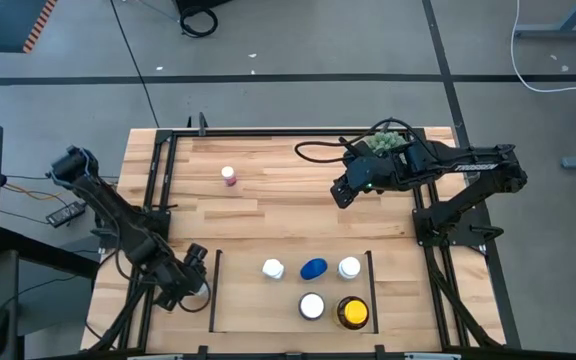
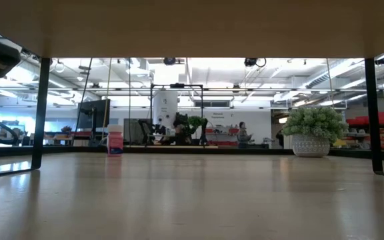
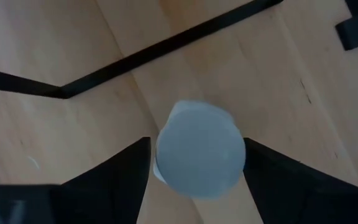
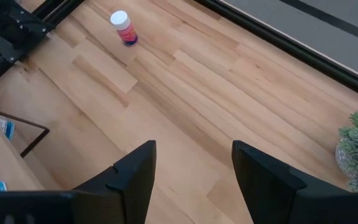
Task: Pick and place medicine bottles onto shelf by color
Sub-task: Align the white and blue medicine bottle with the other white and blue medicine bottle on the shelf
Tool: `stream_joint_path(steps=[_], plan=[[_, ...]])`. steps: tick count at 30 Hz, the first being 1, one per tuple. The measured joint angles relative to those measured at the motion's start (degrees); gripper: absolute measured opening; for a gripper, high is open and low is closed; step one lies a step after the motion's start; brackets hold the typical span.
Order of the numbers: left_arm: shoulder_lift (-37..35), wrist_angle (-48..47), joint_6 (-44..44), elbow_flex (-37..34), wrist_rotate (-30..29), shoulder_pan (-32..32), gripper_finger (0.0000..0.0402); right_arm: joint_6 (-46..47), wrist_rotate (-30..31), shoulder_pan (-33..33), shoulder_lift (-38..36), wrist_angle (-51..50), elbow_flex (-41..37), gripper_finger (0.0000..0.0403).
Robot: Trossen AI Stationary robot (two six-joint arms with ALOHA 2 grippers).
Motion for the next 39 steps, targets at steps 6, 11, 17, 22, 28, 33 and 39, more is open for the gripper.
stream_joint_path(steps=[6, 11, 17, 22, 28, 33, 39], plan=[[0.4, 0.8, -1.2, 0.0, 0.0, 0.0, 0.0239, 0.0, 0.0, 0.0, 0.0, 0.0, 0.0, 0.0218], [0.4, 0.7, -1.9, 0.0, 0.0, 0.0, 0.0233, -0.2, 0.0, 0.0, 0.0, 0.0, 0.0, 0.0218], [0.4, 1.1, -2.1, 0.0, 0.0, 0.0, 0.0213, -0.2, 0.0, 0.0, 0.0, 0.0, 0.0, 0.0218], [0.4, 0.9, -3.4, 2.2, 1.2, 0.0, 0.0182, -0.7, 0.0, 0.0, 0.0, 0.0, 0.0, 0.0218], [0.4, -3.6, -3.8, 6.9, 1.2, -0.1, 0.0182, -1.7, 1.6, 0.0, 0.0, 0.0, 0.0, 0.0218], [0.4, -16.8, -7.2, 13.8, 1.7, -1.3, 0.0182, -3.4, 1.7, 0.0, 0.0, 0.0, 0.0, 0.0218], [0.3, -28.1, -12.3, 24.8, 3.7, -3.7, 0.0187, -5.4, 1.9, 0.0, 0.0, 0.0, 0.0, 0.0218]])
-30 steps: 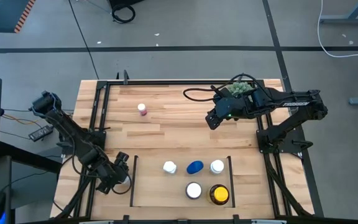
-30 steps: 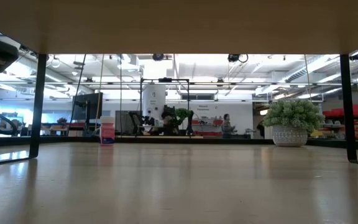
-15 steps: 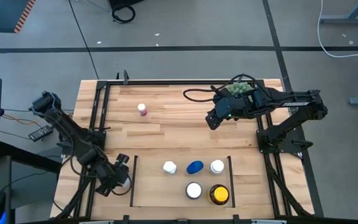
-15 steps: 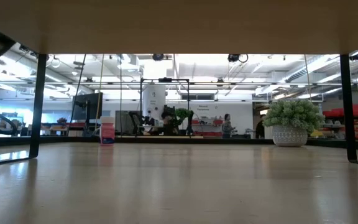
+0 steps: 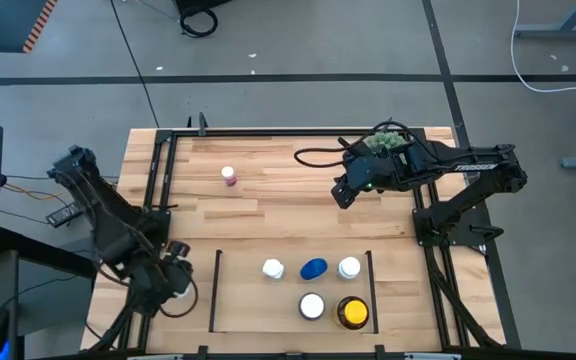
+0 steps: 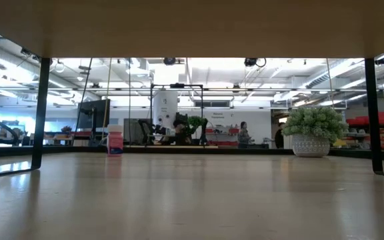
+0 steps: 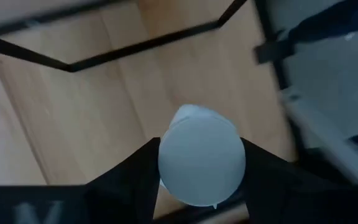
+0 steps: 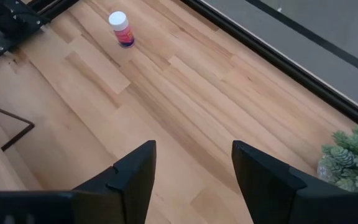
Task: Pick and place medicine bottles onto shelf by color
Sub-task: Align the white and blue medicine bottle with the other white and blue medicine bottle on the shelf
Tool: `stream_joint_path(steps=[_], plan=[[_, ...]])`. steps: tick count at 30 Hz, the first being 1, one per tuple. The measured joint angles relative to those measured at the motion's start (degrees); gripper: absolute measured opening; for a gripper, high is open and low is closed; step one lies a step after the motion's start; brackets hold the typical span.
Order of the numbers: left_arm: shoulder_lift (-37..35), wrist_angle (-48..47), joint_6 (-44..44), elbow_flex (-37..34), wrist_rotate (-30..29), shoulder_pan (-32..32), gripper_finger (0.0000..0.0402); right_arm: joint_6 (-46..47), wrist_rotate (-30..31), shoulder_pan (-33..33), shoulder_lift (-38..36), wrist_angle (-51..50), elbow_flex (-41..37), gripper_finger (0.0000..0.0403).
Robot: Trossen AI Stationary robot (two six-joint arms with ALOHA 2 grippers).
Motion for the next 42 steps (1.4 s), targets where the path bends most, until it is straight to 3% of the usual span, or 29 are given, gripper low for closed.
stream_joint_path(steps=[7, 12, 26, 33, 42], plan=[[0.5, -6.9, -7.3, 15.6, -2.3, 2.7, 0.018, -1.5, 0.0, 0.0, 0.0, 0.0, 0.0, 0.0218], [4.4, -10.3, -6.9, 24.8, -4.7, 4.6, 0.0181, -3.5, 0.0, 0.0, 0.0, 0.0, 0.0, 0.0218], [28.6, -17.7, 2.1, 54.2, -8.6, 12.5, 0.0185, -8.8, -0.1, 0.0, 0.0, -0.4, 0.0, 0.0218], [37.7, -15.7, 5.9, 61.3, -8.6, 15.2, 0.019, -11.0, -0.3, 0.0, 0.0, -0.4, 0.0, 0.0218], [43.3, -11.3, 7.5, 61.9, -8.3, 17.2, 0.019, -12.3, -0.3, 0.0, 0.0, -1.7, 0.0, 0.0218]])
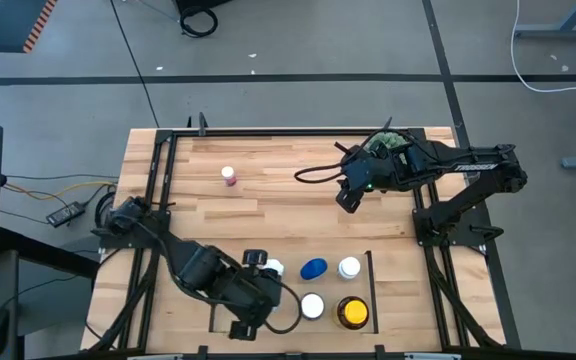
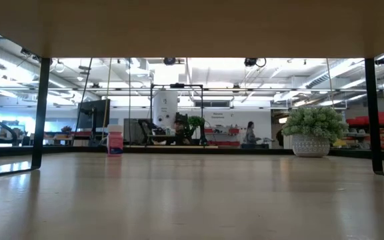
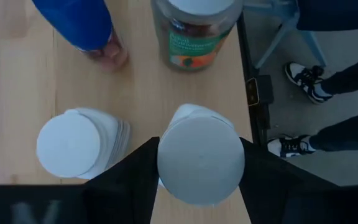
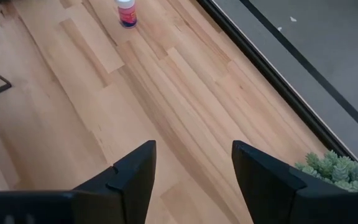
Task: Pick and place medicine bottles onto shelf by color
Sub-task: Align the white and blue medicine bottle with the other white and blue medicine bottle on the shelf
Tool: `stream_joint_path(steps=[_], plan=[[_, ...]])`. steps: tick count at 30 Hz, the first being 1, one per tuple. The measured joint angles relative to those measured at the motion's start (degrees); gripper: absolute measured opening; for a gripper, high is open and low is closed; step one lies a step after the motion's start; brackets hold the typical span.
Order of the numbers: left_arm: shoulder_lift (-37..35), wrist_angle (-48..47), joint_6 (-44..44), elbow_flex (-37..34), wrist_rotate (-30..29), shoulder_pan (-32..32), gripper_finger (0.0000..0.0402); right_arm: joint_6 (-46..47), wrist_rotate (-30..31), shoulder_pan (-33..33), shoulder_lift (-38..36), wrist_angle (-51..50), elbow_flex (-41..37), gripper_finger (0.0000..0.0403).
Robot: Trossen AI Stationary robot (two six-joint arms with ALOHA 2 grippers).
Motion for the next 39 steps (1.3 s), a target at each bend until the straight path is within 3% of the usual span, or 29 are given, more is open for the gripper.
stream_joint_path(steps=[22, 39], plan=[[3.4, 1.5, 1.5, -0.1, 2.4, 0.2, 0.0197, -0.1, 0.0, 0.0, 0.0, -0.3, 0.0, 0.0218], [3.4, -0.4, 1.4, -0.1, 4.1, 0.7, 0.0238, 0.2, 0.0, 0.0, 0.0, -0.3, 0.0, 0.0218]])
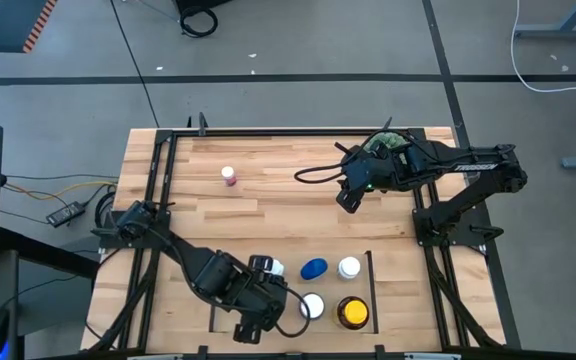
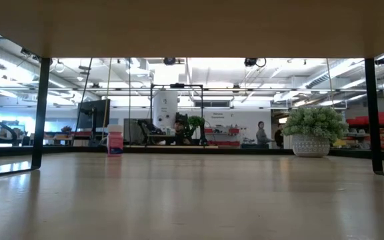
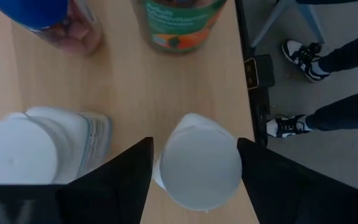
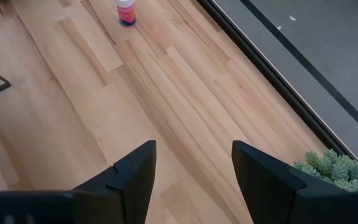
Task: Pick and place medicine bottles onto shelf by color
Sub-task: Align the white and blue medicine bottle with the other white and blue medicine bottle on the shelf, then put the pink medicine bottle on the shelf
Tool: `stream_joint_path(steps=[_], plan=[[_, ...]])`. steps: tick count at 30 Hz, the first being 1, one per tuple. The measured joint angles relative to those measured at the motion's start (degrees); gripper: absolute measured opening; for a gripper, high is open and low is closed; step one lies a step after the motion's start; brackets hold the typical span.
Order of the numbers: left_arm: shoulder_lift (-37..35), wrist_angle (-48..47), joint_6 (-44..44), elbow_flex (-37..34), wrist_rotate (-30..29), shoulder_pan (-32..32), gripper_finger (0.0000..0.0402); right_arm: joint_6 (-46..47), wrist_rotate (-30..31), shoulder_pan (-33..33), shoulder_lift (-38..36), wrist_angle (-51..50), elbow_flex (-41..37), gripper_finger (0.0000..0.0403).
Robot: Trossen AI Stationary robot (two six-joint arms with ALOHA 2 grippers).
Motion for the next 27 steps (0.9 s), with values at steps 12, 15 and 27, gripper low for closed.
stream_joint_path(steps=[12, 15, 27], plan=[[-0.1, 1.9, -1.4, 0.0, 1.3, 0.2, 0.0237, 0.0, 0.0, 0.0, 0.0, 0.0, 0.0, 0.0218], [-0.8, 1.9, -1.6, 0.0, 3.2, 0.6, 0.0234, 0.0, 0.0, 0.0, 0.0, 0.0, 0.0, 0.0218], [-5.9, 2.0, -4.5, 0.0, 4.3, 1.0, 0.0244, 0.0, 0.0, 0.0, 0.0, -0.4, 0.0, 0.0218]])
